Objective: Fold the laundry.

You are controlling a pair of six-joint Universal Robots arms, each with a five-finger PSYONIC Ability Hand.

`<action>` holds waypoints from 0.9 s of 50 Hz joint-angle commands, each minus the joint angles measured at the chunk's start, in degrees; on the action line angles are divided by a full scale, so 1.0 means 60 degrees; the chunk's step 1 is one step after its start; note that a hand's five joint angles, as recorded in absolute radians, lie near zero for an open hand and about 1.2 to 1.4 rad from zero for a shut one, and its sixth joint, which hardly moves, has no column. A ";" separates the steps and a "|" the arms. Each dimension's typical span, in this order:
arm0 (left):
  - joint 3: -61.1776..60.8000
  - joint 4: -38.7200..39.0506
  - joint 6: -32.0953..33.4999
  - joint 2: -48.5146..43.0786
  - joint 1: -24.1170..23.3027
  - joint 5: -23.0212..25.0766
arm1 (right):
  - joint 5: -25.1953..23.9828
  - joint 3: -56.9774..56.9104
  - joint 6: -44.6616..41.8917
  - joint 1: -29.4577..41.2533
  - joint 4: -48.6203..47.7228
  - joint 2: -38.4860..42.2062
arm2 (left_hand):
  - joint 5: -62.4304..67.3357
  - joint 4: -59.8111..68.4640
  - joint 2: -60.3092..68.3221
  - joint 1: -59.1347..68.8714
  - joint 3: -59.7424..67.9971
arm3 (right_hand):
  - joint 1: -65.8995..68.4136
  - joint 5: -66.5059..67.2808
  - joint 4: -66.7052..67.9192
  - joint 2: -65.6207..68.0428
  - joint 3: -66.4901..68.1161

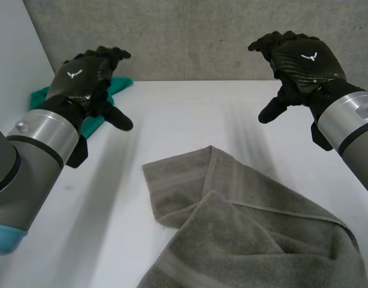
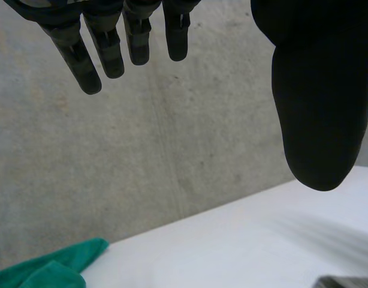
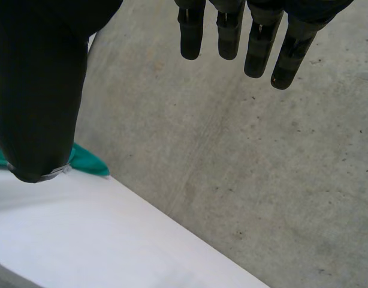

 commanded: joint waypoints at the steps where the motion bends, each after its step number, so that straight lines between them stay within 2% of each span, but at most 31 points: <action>1: -0.0071 -0.1729 0.0314 -0.0049 -0.0502 0.0408 | -0.0463 -0.0195 -0.1865 0.0006 0.0732 0.0493 | 0.0363 0.0529 0.0498 0.0484 0.0445 | -0.0266 -0.0604 -0.0566 -0.0419 -0.0371; 4: -0.0217 -0.2594 0.0402 -0.0137 -0.0795 0.0760 | -0.0829 -0.0283 -0.3388 0.0050 0.1449 0.1094 | 0.1565 0.1731 0.1701 0.1687 0.1648 | -0.0266 -0.0604 -0.0566 -0.0419 -0.0371; 8: -0.0699 -0.3139 0.0403 -0.0166 -0.0943 0.1068 | -0.1109 -0.0239 -0.5278 0.0138 0.2211 0.1826 | 0.2435 0.2601 0.2570 0.2556 0.2518 | -0.0266 -0.0604 -0.0566 -0.0419 -0.0371; 10: -0.0906 -0.3170 0.0403 -0.0166 -0.0943 0.1128 | -0.1211 -0.0123 -0.6286 0.0123 0.2417 0.2163 | 0.2662 0.2828 0.2798 0.2784 0.2745 | -0.0266 -0.0604 -0.0566 -0.0419 -0.0371; 14: -0.1404 -0.3185 0.0373 -0.0313 -0.0987 0.1128 | -0.1357 0.0053 -0.7360 0.0094 0.2359 0.2661 | 0.2720 0.2886 0.2855 0.2841 0.2802 | -0.0266 -0.0604 -0.0566 -0.0419 -0.0371; 24: -0.1903 -0.3097 0.0227 -0.1835 -0.1382 0.0923 | -0.2821 -0.0048 -0.7508 0.0006 0.1349 0.3964 | 0.2551 0.2717 0.2687 0.2673 0.2634 | -0.0266 -0.0604 -0.0566 -0.0419 -0.0371; 27: -0.1903 -0.2951 0.0212 -0.2158 -0.1499 0.0631 | -0.2998 -0.0413 -0.7567 0.0093 0.1275 0.4448 | 0.2551 0.2717 0.2687 0.2673 0.2634 | -0.0266 -0.0604 -0.0566 -0.0419 -0.0371; 34: -0.1757 -0.2540 0.0095 -0.2510 -0.2158 -0.0248 | -0.2969 -0.1497 -0.7582 0.0138 0.1363 0.5357 | 0.2607 0.2773 0.2743 0.2729 0.2690 | -0.0266 -0.0604 -0.0566 -0.0419 -0.0371; 40: -0.1639 -0.2511 0.0095 -0.2642 -0.2481 -0.0410 | -0.2896 -0.2552 -0.7581 0.0123 0.1582 0.6235 | 0.2664 0.2830 0.2799 0.2785 0.2746 | -0.0196 -0.0535 -0.0496 -0.0349 -0.0301; 45: -0.1508 -0.2525 0.0095 -0.2935 -0.2642 -0.0469 | -0.2852 -0.3474 -0.7611 0.0123 0.2269 0.6924 | 0.2747 0.2913 0.2883 0.2869 0.2830 | 0.0782 0.0443 0.0482 0.0629 0.0676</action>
